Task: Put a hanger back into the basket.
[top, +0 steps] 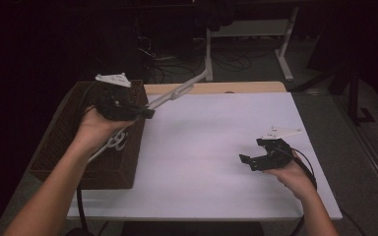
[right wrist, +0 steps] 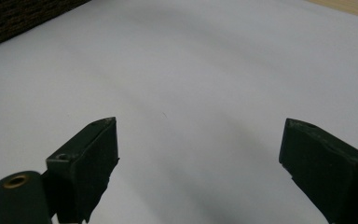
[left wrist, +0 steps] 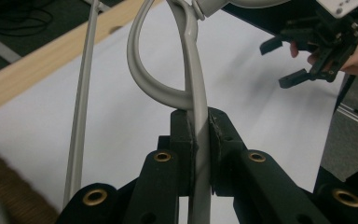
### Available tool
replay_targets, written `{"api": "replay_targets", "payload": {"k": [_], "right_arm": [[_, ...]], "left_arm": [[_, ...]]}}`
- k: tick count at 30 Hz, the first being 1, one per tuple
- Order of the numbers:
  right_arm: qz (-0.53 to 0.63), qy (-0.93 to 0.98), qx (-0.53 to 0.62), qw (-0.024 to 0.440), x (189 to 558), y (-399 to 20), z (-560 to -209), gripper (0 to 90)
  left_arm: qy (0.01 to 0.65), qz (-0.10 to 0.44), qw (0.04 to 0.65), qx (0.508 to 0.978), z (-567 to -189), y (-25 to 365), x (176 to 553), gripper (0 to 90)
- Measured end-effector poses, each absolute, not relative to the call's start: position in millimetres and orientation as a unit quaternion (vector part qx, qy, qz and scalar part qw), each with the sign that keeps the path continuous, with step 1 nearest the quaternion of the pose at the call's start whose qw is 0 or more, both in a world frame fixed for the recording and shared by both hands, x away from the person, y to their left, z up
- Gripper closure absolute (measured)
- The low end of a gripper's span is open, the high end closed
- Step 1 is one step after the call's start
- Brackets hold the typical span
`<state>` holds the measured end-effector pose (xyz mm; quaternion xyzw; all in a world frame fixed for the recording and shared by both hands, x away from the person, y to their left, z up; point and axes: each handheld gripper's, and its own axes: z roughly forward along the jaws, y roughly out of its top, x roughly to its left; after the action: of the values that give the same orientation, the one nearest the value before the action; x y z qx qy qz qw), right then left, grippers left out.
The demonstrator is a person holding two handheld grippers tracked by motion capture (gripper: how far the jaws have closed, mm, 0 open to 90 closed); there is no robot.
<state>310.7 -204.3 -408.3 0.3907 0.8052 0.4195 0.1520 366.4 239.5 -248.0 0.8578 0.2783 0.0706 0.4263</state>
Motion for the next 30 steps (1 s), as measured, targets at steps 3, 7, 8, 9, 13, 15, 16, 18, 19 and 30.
{"api": "replay_targets", "payload": {"k": [3,7,8,9,13,15,16,18,19,30], "right_arm": [[0.416,0.806,0.391,0.153,311,-204,-409,11.2],[0.417,0.806,0.391,0.154,311,-205,-408,11.2],[0.417,0.805,0.392,0.155,311,-205,-408,11.2],[0.417,0.805,0.392,0.155,311,-205,-408,11.2],[0.416,0.804,0.394,0.157,312,-206,-408,11.2],[0.416,0.804,0.395,0.156,312,-206,-408,11.2],[0.416,0.804,0.394,0.157,312,-206,-408,11.2],[0.415,0.805,0.394,0.157,312,-206,-409,11.2],[0.415,0.804,0.396,0.156,312,-206,-409,11.2],[0.414,0.803,0.398,0.159,313,-208,-409,11.2]], "left_arm": [[0.289,0.076,0.436,0.849,-244,264,364,82.4],[0.305,0.088,0.438,0.841,-243,294,359,82.4],[0.308,0.089,0.437,0.840,-244,301,358,82.4],[0.311,0.091,0.436,0.840,-244,307,357,82.4],[0.325,0.098,0.437,0.833,-250,329,352,82.4],[0.332,0.100,0.436,0.831,-254,338,350,82.4],[0.336,0.101,0.435,0.829,-256,343,348,82.4],[0.342,0.104,0.434,0.827,-259,352,346,82.4],[0.346,0.107,0.432,0.826,-261,356,345,82.4],[0.398,0.117,0.419,0.807,-288,404,333,82.4]]}}
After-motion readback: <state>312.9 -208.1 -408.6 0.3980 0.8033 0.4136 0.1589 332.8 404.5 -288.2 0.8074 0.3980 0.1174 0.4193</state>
